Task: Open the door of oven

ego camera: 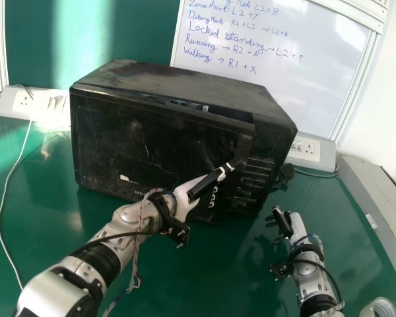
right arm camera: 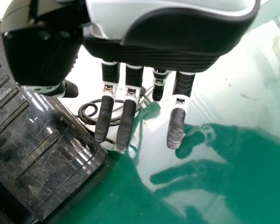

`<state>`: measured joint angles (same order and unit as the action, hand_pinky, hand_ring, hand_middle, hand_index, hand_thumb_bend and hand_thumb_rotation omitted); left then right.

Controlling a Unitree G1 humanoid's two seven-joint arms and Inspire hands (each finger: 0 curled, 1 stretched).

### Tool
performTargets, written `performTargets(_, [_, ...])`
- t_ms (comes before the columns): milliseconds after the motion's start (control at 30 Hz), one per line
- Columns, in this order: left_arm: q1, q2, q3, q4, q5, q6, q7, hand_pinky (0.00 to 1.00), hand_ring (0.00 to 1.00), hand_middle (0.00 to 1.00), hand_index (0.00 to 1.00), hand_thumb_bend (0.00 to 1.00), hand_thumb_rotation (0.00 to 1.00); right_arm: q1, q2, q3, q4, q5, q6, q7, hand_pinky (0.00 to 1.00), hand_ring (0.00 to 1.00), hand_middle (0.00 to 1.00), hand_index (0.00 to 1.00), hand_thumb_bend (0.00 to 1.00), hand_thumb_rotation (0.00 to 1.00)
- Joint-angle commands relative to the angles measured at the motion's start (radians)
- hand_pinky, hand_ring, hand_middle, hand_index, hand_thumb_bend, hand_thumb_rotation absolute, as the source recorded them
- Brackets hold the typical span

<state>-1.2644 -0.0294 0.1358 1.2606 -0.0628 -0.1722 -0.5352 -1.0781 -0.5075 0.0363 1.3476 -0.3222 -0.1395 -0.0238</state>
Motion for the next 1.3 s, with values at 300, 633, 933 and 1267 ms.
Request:
performTargets(300, [-0.018,-0.016,0.004,0.002,-0.01,-0.004,-0.064,0.44,0.54,0.63,0.74,1.0,0.88,0.0,0.002,-0.002,0.001,0.005,-0.001,0.006,0.32,0.39,0.49,0.49,0.51,0.14])
performTargets(633, [-0.014,-0.016,0.011,0.0,-0.015,0.0,-0.093,0.33,0.43,0.53,0.66,1.0,0.89,-0.003,0.003,0.003,0.002,-0.001,0.006,0.002,0.32,0.39,0.48,0.49,0.51,0.14])
performTargets(933, [-0.006,-0.034,0.029,-0.011,-0.033,0.005,-0.055,0.21,0.28,0.37,0.49,0.99,0.83,0.0,0.003,-0.004,0.001,0.006,-0.003,0.006,0.31,0.38,0.49,0.49,0.51,0.14])
performTargets(1267, [0.018,-0.055,0.04,-0.015,-0.039,-0.024,0.038,0.07,0.12,0.2,0.3,1.0,0.77,-0.003,0.004,0.002,0.0,0.0,0.0,0.002,0.31,0.38,0.49,0.49,0.51,0.15])
